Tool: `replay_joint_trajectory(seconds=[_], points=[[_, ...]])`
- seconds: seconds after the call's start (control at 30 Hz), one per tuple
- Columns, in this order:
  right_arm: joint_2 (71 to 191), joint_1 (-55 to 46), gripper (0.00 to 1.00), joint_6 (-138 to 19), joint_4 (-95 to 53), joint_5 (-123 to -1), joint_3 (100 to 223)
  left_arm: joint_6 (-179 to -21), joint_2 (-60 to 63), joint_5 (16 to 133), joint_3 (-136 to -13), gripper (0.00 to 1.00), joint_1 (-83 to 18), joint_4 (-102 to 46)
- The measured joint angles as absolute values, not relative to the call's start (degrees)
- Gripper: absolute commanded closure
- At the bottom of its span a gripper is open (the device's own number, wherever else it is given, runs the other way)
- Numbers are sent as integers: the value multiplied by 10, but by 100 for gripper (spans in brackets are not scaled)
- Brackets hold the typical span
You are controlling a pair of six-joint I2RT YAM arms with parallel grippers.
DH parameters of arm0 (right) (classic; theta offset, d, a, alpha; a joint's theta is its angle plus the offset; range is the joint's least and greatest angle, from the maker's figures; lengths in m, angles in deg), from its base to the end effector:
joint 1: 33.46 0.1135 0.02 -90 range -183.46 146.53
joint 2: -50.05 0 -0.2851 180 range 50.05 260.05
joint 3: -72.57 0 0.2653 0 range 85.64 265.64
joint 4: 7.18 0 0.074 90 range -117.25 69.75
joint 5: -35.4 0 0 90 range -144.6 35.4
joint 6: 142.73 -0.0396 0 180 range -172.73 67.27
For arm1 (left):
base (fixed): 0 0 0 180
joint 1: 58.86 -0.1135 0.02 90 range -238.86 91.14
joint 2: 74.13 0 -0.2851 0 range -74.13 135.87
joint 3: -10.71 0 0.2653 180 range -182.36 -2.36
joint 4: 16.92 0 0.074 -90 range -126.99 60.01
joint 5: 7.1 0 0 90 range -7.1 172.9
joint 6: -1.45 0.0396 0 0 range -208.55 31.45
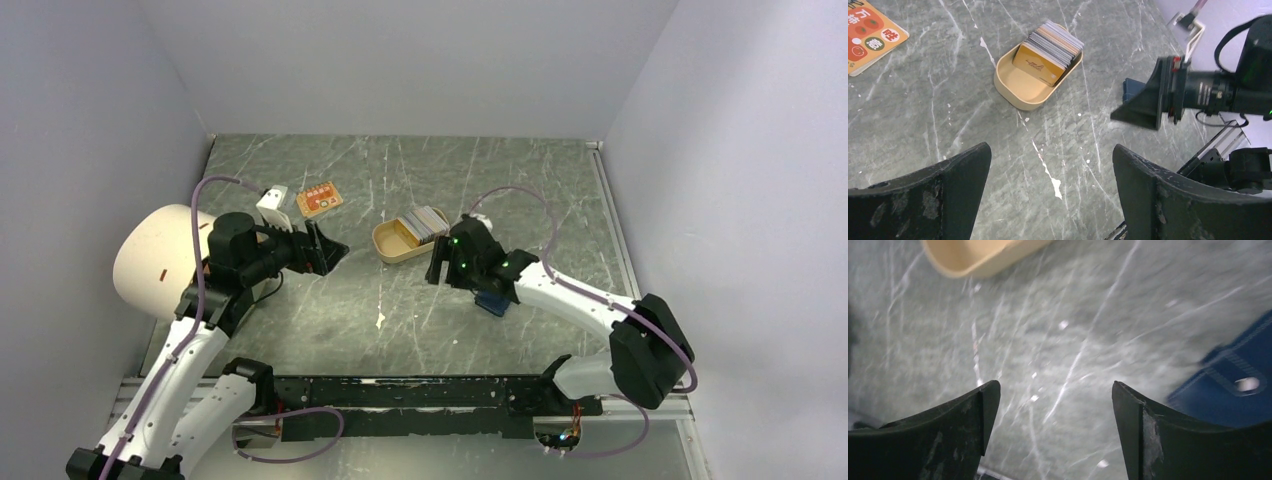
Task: Put the credit cards into the card holder
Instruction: Move the card holder to the center of the board.
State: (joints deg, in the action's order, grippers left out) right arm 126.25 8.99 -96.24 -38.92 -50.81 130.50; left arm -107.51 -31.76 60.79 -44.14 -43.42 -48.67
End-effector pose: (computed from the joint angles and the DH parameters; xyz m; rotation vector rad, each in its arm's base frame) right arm 0.2061 0.1849 0.2202 0.0538 2.5291 0.5663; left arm 0.1627 -0.0604 0.3264 0.2092 1.9459 -0.7687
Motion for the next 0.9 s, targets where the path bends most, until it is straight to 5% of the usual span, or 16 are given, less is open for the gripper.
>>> replay_joint_trajectory(seconds=[0.1, 0.43, 0.63, 0.9], points=[[1266, 50, 0, -928, -403, -472, 1322, -1074, -313, 608, -441, 5, -434, -487], [1298, -149, 0, -839, -404, -449, 1309, -1074, -312, 608, -441, 5, -434, -487], [1376, -176, 0, -808, -394, -482, 1309, -1073, -305, 608, -441, 6, -434, -487], [1330, -171, 7, -795, -362, -557, 1261, -1071, -298, 608, -441, 6, -434, -487]])
